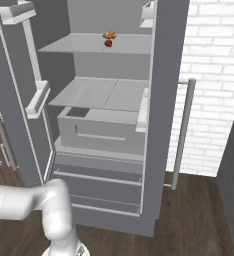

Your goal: Take the strawberry from the fridge and place it on top of the pancake, located on the dining counter.

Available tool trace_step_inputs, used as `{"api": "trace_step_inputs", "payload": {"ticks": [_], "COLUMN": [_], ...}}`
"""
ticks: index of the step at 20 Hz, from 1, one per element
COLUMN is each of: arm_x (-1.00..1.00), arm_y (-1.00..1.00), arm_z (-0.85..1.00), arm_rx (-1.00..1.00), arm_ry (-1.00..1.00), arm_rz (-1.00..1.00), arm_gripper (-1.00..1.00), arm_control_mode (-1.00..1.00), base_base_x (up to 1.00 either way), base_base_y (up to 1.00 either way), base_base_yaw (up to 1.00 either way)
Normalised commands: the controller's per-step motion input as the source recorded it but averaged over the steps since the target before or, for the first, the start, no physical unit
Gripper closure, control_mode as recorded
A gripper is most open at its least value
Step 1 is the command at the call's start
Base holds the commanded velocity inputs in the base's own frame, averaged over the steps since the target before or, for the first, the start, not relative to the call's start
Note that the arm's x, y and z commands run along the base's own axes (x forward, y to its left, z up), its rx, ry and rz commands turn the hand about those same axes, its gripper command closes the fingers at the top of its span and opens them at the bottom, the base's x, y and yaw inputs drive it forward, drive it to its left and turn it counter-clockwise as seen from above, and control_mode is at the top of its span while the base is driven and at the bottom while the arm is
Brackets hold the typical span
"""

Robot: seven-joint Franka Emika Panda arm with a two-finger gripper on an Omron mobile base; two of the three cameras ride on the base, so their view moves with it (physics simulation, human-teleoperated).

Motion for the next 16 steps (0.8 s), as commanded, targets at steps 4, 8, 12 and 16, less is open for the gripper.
{"api": "trace_step_inputs", "payload": {"ticks": [4,8,12,16], "arm_x": [-1.00,-1.00,-0.88,-0.80], "arm_y": [-0.52,-0.38,-0.35,-0.54], "arm_z": [0.01,0.06,0.06,0.00], "arm_rx": [0.34,0.37,0.40,0.45], "arm_ry": [0.00,0.00,0.00,0.04], "arm_rz": [0.32,0.25,0.19,0.06], "arm_gripper": [-1.00,-1.00,-1.00,-1.00], "arm_control_mode": [-1.00,-1.00,-1.00,-1.00], "base_base_x": [0.00,0.00,0.00,0.00], "base_base_y": [0.00,0.00,0.00,0.00], "base_base_yaw": [0.00,0.00,0.00,0.00]}}
